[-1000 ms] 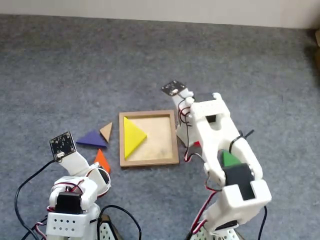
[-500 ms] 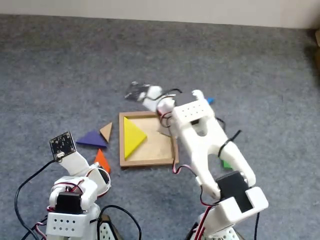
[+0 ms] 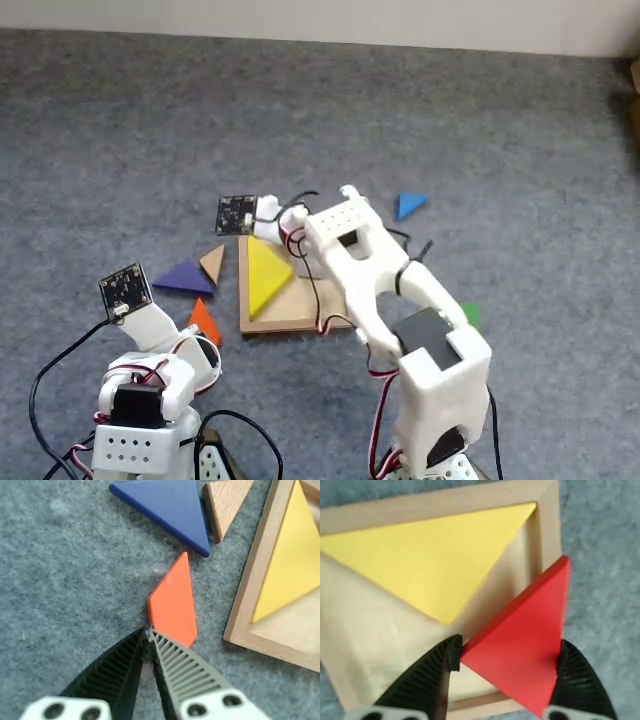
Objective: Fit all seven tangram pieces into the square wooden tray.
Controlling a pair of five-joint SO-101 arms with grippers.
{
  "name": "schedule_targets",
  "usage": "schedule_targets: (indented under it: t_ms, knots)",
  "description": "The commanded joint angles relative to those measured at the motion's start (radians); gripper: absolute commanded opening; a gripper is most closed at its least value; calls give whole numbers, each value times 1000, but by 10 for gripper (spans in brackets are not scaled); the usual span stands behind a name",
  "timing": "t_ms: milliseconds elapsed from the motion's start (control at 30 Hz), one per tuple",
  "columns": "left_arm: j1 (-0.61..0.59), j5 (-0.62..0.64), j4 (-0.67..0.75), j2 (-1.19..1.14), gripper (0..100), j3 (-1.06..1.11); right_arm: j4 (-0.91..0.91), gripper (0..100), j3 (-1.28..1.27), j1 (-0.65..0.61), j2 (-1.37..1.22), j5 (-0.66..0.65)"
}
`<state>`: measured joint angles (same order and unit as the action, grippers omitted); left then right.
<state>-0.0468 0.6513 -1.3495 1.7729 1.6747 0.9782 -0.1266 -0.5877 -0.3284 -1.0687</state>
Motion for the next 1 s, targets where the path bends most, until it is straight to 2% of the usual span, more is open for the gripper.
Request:
schedule_targets:
  t_ms: [0, 167, 500, 633, 800, 967]
  knots:
    - [19, -2, -35, 53, 6, 22, 7, 225, 70, -18, 19, -14]
    - [19, -2, -35, 53, 6, 22, 85, 330, 71, -31, 19, -11]
    - [19, -2, -35, 53, 6, 22, 96, 335, 94, -36, 35, -8]
    - [19, -2, -35, 53, 6, 22, 199, 326, 160, -30, 85, -5]
    - [19, -2, -35, 53, 6, 22, 294, 164, 280, 12, 127, 166]
    - [19, -2, -35, 53, 6, 22, 277, 48, 311, 58, 116, 239]
